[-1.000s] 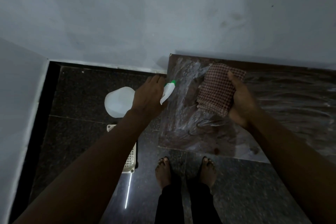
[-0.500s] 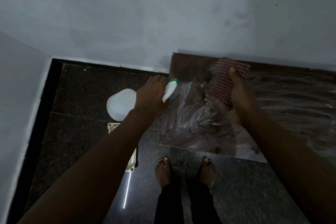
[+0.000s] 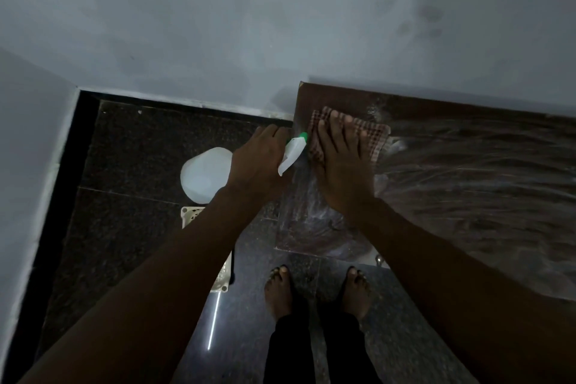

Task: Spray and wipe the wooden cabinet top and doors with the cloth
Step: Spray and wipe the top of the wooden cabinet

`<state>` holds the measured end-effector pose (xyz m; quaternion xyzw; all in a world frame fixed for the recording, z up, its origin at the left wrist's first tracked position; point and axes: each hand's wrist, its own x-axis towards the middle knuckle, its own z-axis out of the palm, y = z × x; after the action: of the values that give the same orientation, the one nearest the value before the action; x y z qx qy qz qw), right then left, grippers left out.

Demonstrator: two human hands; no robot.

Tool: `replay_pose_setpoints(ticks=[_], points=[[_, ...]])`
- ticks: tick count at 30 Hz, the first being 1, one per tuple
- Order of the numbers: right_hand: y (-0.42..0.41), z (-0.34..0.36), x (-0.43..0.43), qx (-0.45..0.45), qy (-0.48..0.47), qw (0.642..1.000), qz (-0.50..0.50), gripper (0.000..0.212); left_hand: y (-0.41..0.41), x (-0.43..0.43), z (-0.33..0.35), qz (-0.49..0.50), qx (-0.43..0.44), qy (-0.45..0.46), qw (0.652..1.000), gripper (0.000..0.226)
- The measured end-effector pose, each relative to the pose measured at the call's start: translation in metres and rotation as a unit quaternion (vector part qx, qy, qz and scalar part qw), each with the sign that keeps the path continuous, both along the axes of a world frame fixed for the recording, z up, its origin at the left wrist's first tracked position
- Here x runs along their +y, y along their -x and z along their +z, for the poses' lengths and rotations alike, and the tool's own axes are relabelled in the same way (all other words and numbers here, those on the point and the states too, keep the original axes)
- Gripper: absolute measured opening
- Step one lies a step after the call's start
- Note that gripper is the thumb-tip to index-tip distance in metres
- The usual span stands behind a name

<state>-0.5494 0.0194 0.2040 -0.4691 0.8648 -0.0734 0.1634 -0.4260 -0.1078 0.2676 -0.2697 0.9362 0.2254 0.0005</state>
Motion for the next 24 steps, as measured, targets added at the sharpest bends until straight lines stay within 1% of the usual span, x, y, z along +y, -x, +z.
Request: replay_pose_setpoints(ticks=[4, 8, 11, 14, 17, 21, 24], points=[[0.022, -0.002, 0.001, 0.022, -0.032, 0.997, 0.070, 0.071, -0.001, -0.002, -0.008, -0.009, -0.014, 0.003, 1.000, 0.045], [0.055, 0.000, -0.027, 0.018, -0.029, 0.998, 0.056, 0.073, -0.001, -0.003, -0.013, -0.023, -0.025, 0.025, 0.999, 0.046], [0.052, -0.001, -0.030, 0.032, -0.025, 0.997, 0.060, 0.072, -0.001, -0.003, -0.014, -0.029, -0.016, 0.041, 0.999, 0.045], [0.030, -0.002, -0.002, 0.057, -0.024, 0.990, 0.125, 0.064, -0.003, -0.006, -0.015, -0.031, -0.011, 0.047, 0.998, 0.047], [0.014, 0.000, 0.025, 0.061, -0.029, 0.979, 0.190, 0.065, -0.002, -0.008, -0.016, -0.037, -0.018, 0.051, 0.998, 0.046], [0.028, -0.004, 0.000, 0.053, -0.019, 0.983, 0.175, 0.062, -0.002, -0.008, -0.015, -0.043, -0.025, 0.046, 0.998, 0.045], [0.047, -0.003, -0.037, 0.022, -0.026, 0.987, 0.156, 0.067, -0.003, -0.009, -0.014, -0.033, -0.020, 0.039, 0.999, 0.044]])
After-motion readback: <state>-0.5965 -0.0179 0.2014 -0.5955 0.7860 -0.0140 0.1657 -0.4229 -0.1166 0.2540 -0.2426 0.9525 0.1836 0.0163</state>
